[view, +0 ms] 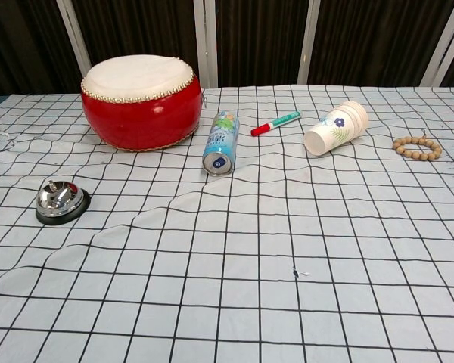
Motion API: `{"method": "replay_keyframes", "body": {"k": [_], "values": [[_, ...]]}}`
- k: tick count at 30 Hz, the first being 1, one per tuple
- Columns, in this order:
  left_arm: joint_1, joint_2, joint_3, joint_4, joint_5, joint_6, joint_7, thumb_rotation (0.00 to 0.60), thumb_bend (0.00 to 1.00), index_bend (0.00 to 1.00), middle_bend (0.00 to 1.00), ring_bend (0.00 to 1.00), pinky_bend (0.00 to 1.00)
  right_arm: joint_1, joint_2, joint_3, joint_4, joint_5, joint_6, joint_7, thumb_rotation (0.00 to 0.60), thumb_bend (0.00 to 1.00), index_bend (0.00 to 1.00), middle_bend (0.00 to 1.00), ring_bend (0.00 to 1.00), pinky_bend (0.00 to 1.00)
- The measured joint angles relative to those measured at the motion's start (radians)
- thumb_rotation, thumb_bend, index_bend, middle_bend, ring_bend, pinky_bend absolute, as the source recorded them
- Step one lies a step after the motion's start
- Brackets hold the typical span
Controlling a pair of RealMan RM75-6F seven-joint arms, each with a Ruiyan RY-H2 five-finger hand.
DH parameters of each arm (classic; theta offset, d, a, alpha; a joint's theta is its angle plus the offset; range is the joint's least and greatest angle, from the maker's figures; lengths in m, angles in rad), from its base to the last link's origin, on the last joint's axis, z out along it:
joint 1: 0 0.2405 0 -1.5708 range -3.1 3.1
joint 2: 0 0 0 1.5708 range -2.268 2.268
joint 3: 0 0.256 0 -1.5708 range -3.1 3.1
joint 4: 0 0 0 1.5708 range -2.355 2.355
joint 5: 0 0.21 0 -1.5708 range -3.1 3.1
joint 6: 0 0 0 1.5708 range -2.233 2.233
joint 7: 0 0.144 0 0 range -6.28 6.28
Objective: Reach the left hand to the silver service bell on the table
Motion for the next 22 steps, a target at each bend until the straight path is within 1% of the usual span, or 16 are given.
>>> {"method": "replay_keyframes", "body": {"k": [1, 2, 3, 5, 6, 9, 13, 17, 22], "values": [[0.023, 0.025, 0.015, -0.015, 0.018, 0.014, -0.021, 0.6, 0.56, 0.0, 0.22, 0.09, 0.15, 0.0, 0.0, 0.0, -0.001, -0.001, 0.0, 0.0, 0.6, 0.4, 0.18, 0.08, 0.12, 0.08], [0.038, 0.04, 0.028, -0.024, 0.028, 0.02, -0.037, 0.6, 0.56, 0.0, 0.15, 0.04, 0.09, 0.0, 0.001, 0.0, -0.002, -0.003, 0.001, 0.0, 0.6, 0.4, 0.18, 0.08, 0.12, 0.08], [0.049, 0.051, 0.04, -0.03, 0.036, 0.024, -0.051, 0.6, 0.56, 0.0, 0.1, 0.01, 0.04, 0.0, 0.001, -0.001, -0.002, -0.004, 0.002, 0.001, 0.6, 0.4, 0.18, 0.08, 0.12, 0.08], [0.071, 0.067, 0.063, -0.036, 0.06, 0.036, -0.088, 0.6, 0.56, 0.0, 0.04, 0.0, 0.0, 0.0, 0.002, -0.001, -0.003, -0.007, 0.004, 0.004, 0.6, 0.4, 0.18, 0.08, 0.12, 0.08], [0.082, 0.072, 0.071, -0.035, 0.073, 0.043, -0.106, 0.6, 0.56, 0.0, 0.02, 0.0, 0.0, -0.001, 0.002, -0.001, -0.003, -0.008, 0.006, 0.005, 0.6, 0.4, 0.17, 0.08, 0.12, 0.08], [0.12, 0.077, 0.096, -0.015, 0.127, 0.082, -0.168, 0.6, 0.56, 0.0, 0.01, 0.0, 0.0, -0.003, 0.003, -0.001, -0.002, -0.011, 0.012, 0.01, 0.6, 0.4, 0.17, 0.08, 0.12, 0.06], [0.175, 0.065, 0.121, 0.049, 0.184, 0.152, -0.222, 0.6, 0.56, 0.0, 0.01, 0.0, 0.0, -0.007, 0.004, 0.003, -0.001, -0.013, 0.026, 0.014, 0.6, 0.4, 0.16, 0.08, 0.1, 0.04], [0.224, 0.032, 0.129, 0.118, 0.206, 0.221, -0.24, 0.6, 0.56, 0.0, 0.01, 0.0, 0.0, -0.012, 0.007, 0.004, 0.0, -0.02, 0.039, 0.023, 0.6, 0.4, 0.16, 0.08, 0.09, 0.04], [0.251, -0.003, 0.122, 0.175, 0.225, 0.247, -0.241, 0.6, 0.56, 0.0, 0.01, 0.0, 0.0, -0.011, 0.012, 0.001, -0.002, -0.042, 0.045, 0.032, 0.6, 0.4, 0.16, 0.08, 0.09, 0.04]]}}
